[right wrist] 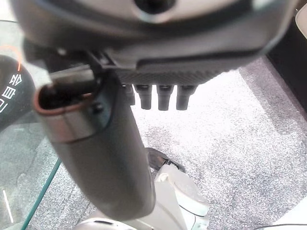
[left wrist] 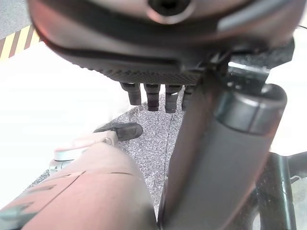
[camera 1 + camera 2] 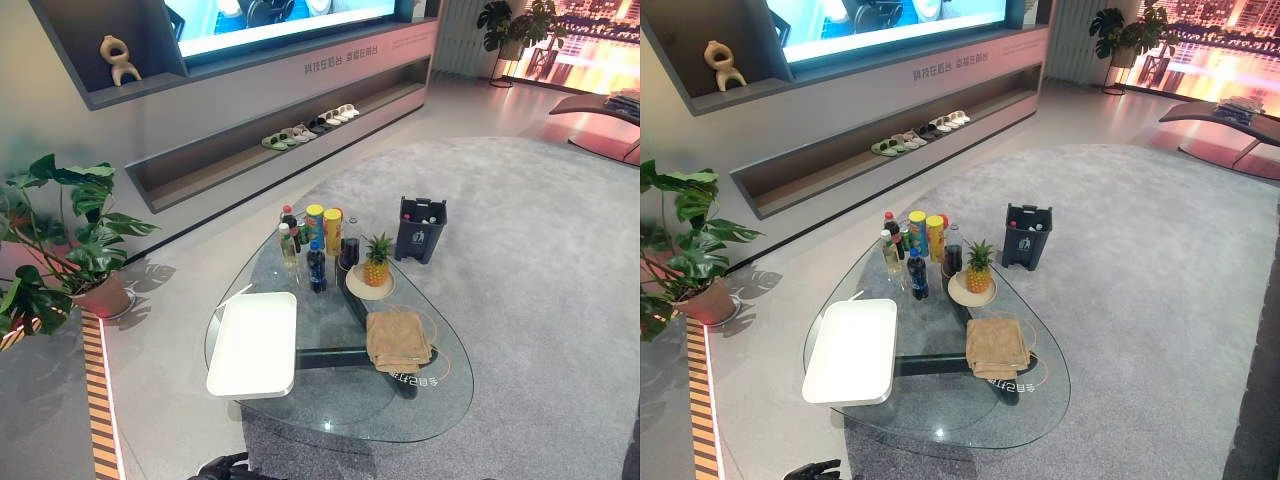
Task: Wipe the table with a cloth and put it in the basket.
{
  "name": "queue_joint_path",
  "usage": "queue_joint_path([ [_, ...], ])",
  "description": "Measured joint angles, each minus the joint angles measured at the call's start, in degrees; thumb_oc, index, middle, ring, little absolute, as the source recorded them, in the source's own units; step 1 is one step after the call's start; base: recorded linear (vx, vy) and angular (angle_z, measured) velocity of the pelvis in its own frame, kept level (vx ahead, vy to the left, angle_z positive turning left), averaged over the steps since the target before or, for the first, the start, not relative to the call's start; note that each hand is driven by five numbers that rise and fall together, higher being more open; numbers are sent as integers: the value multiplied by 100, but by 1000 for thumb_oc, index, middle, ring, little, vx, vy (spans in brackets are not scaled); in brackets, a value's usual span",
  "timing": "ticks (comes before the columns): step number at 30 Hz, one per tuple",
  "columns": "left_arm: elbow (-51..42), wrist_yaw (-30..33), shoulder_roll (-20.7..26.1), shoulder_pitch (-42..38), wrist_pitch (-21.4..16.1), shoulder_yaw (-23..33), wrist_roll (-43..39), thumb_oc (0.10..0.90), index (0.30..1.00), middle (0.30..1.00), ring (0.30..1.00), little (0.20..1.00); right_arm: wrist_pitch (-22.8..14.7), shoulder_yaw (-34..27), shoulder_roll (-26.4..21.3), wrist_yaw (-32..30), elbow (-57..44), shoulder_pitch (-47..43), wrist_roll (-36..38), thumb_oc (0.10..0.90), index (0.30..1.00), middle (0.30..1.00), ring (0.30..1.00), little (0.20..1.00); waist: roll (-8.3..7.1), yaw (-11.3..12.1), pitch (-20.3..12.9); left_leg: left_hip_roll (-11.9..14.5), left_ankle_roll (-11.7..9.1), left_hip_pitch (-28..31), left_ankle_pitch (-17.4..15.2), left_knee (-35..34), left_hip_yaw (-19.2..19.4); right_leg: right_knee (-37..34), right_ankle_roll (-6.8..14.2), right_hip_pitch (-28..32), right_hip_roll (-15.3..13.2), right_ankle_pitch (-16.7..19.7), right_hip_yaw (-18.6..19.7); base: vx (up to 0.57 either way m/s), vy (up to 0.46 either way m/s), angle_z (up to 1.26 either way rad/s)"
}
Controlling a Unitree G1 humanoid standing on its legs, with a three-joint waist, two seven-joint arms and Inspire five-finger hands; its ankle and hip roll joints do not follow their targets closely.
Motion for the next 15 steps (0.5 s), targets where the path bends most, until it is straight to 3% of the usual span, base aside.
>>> queue_joint_path([
  [15, -1, -13, 0, 0, -6, 0, -3, 800, 900, 900, 900, 900, 1, 0, 2, 1, 0, 0, 1, 800, 900, 900, 900, 900, -1, 0, 2, 0, 0, -2, 0, 0, 0, 0, 0, -2, 0, 0, 0, 0, 0, 0],
])
